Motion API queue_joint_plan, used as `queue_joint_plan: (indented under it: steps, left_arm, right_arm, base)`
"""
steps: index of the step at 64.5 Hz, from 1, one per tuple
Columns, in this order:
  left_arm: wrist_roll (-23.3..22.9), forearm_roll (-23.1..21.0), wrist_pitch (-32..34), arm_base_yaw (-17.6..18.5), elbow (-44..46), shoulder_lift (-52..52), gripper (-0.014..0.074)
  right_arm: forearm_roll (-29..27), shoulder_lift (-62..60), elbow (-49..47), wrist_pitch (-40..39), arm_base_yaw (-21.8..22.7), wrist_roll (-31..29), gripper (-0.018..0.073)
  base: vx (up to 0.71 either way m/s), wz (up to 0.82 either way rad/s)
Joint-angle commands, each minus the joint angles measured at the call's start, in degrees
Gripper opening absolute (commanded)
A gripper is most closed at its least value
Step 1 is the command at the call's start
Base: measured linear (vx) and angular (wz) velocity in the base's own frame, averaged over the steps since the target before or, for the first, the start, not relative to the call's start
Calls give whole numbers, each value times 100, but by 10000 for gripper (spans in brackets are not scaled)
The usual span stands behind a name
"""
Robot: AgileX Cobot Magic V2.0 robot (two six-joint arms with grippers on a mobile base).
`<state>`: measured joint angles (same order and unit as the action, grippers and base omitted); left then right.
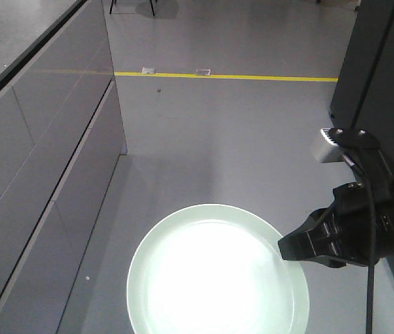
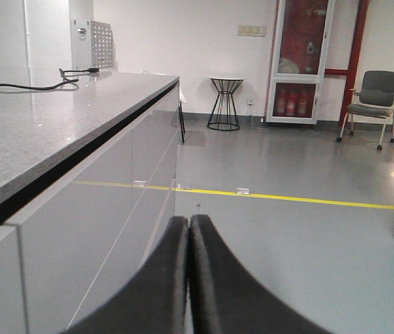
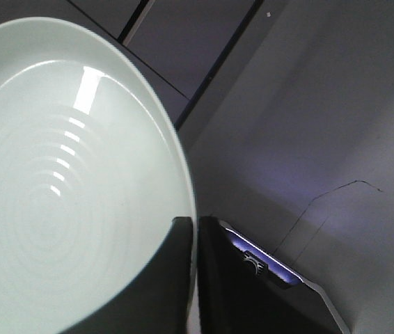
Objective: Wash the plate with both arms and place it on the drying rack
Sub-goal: 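Keep holding the plate in the right gripper while driving down the aisle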
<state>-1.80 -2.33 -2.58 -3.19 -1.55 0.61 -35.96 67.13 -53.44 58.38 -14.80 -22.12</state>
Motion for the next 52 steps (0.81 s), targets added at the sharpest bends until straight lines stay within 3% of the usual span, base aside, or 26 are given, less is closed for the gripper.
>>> queue_joint_plan:
  steps: [1, 52]
  left_arm:
    - [-20, -8, 426, 21, 149, 74, -6]
    - [-20, -8, 426, 21, 149, 74, -6]
  right_arm:
    - [-241, -122, -147, -167, 16, -63, -4]
    - [-241, -122, -147, -167, 16, -63, -4]
  base:
    - [22, -5]
    - [19, -15]
